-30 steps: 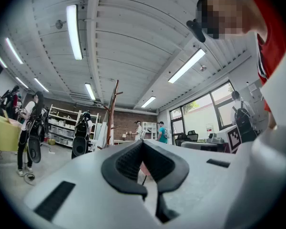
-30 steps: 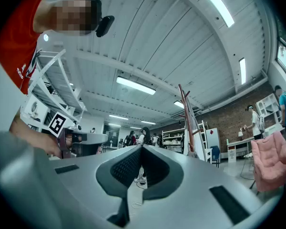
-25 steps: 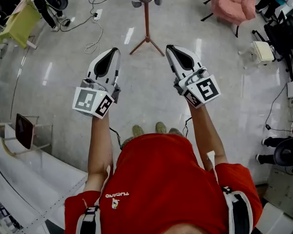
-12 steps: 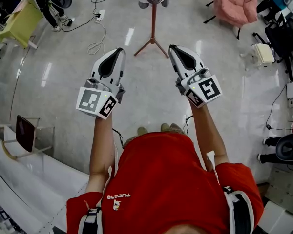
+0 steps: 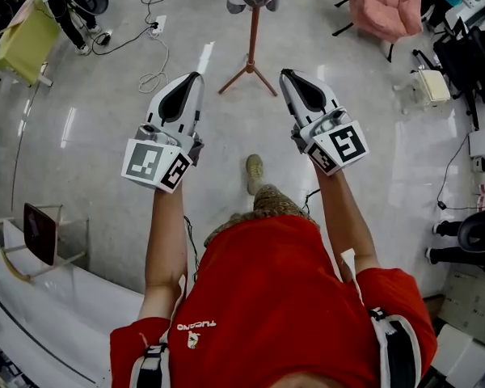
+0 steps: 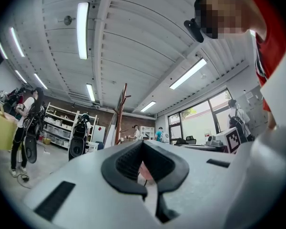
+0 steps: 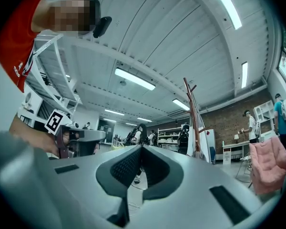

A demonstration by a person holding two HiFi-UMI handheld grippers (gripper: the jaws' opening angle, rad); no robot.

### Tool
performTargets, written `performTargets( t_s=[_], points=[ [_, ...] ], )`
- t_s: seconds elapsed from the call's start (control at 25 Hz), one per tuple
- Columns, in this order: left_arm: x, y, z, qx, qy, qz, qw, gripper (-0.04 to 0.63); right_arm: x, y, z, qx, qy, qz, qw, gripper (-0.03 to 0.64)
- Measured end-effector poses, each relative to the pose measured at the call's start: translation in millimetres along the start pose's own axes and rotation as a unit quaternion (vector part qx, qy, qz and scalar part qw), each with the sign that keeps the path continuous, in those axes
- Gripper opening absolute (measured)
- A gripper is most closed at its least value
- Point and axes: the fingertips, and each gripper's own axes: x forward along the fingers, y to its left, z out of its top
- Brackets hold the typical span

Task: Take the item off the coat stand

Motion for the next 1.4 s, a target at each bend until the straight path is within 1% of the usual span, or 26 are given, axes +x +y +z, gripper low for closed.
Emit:
performTargets(
  t_s=[0.12,0.32,0.68,0.96,1.0,1.08,1.24,1.4],
  points=[
    [21.1,21.4,-6.3,0.002,0.001,-0.001,1.0000,0.009,21.7,-20.6,-11.8,-0.007,0.003,-0.007,1.000,0.023],
    [70.8,69.4,-17.4,0.009,0.002,0.003,1.0000,0.009,72.0,-67.3,-31.8,-0.016,-0.004,-0.019,1.000,0.023],
    [174.4,147.9,-40.9,0.013,0.009,0.003,0.9999,0.009,157.3,-161.3,-73.8,-0.006,-0.001,-0.040,0.999,0.025],
    [242.8,191.2,-65.0,0.016,0.024,0.004,0.9996,0.009,204.6,-224.4,-115.9,-0.006,0.027,-0.058,0.998,0.029],
    [250.9,196.5,-68.2,0.015,0.027,0.005,0.9995,0.009,211.1,-232.3,-121.9,-0.005,0.033,-0.060,0.998,0.052],
    [265.3,206.8,-74.0,0.013,0.029,0.008,0.9995,0.009,224.7,-247.5,-134.9,0.001,0.047,-0.066,0.997,0.120],
    [289.0,225.8,-86.1,0.011,0.028,0.013,0.9995,0.009,249.4,-275.7,-165.1,0.010,0.082,-0.095,0.992,0.218],
    [304.9,245.3,-98.0,-0.001,0.028,0.018,0.9994,0.009,271.5,-297.8,-198.6,0.017,0.123,-0.127,0.984,0.270]
  ],
)
